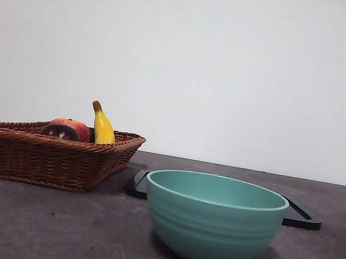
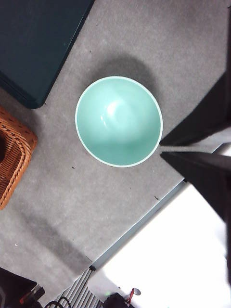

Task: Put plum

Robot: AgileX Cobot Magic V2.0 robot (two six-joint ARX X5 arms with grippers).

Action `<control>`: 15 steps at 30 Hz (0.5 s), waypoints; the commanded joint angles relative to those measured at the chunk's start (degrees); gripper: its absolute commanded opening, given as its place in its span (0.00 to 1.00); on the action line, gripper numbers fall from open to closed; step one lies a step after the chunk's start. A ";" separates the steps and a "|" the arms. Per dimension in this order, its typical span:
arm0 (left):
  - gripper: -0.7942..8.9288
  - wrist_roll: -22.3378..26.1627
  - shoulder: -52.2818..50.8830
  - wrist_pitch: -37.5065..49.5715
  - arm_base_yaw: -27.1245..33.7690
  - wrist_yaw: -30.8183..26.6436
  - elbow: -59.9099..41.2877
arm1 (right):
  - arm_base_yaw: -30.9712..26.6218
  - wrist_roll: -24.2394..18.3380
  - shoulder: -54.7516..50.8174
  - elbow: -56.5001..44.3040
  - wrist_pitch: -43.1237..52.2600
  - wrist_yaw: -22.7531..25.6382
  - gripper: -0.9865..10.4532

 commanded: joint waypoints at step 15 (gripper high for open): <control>0.09 -0.15 -0.07 -0.39 0.11 -0.04 -1.18 | -23.58 -6.40 -9.31 -7.50 21.05 7.87 0.09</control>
